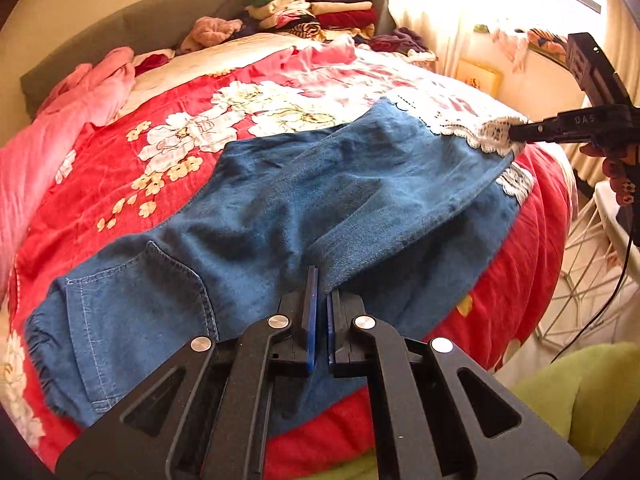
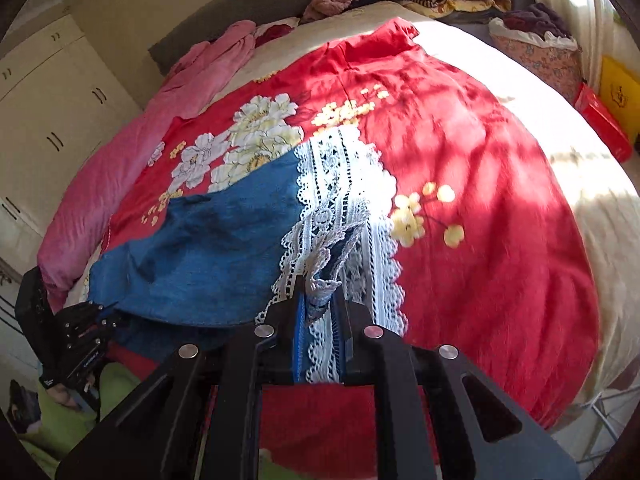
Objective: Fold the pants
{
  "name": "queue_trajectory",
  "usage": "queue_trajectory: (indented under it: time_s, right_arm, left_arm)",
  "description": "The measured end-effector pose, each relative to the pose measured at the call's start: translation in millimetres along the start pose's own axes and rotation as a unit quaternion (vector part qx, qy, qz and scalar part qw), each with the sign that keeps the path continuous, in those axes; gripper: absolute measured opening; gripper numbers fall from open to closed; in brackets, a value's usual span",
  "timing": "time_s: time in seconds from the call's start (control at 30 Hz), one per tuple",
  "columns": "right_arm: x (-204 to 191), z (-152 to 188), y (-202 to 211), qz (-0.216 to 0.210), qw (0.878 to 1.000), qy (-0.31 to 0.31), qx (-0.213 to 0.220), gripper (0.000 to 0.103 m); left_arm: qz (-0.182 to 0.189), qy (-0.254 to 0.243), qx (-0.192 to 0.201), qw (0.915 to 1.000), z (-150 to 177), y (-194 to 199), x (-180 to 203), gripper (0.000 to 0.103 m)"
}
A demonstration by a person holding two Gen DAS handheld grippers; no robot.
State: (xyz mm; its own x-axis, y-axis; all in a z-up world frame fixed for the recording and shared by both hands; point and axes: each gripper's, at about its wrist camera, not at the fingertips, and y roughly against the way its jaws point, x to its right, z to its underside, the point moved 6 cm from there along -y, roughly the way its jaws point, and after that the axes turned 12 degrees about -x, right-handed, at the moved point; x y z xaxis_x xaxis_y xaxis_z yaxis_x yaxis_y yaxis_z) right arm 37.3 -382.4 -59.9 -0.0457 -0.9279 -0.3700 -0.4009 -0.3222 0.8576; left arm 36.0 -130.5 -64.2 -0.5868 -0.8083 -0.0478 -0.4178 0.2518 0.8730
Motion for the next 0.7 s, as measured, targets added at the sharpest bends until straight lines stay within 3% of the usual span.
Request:
queue_trajectory:
  time_s: [0.4, 0.5, 0.57, 0.63, 0.7]
  right_arm:
    - [27.6, 27.1, -9.3, 0.010, 0.999, -0.036, -0.028, 0.011]
    - [31.3, 26.8, -10.6, 0.016, 0.998, -0.048, -0.031, 0.017]
    - [33.9, 24.8, -3.1, 0.042, 0.998, -0.048, -0.025, 0.036]
    - [29.8, 16.3, 16.5, 0.062, 0.997, -0.035, 0.010, 0.041]
    - [8.5, 9.0, 31.3, 0.076, 0.996, 0.015, 0.040, 0.045]
  left_arm:
    - [0.003, -0.044, -0.038, 0.9983, 15.3, -12.3, 17.7, 0.001]
    - [0.000, -0.054, -0.051, 0.9972, 19.2, -17.9, 21.9, 0.001]
    - [-0.001, -0.054, -0.052, 0.9972, 19.6, -18.1, 21.8, 0.001]
    - [0.000, -0.051, -0.050, 0.9974, 19.3, -17.4, 21.2, 0.001]
    - [0.000, -0.051, -0.050, 0.9974, 19.4, -17.3, 21.3, 0.001]
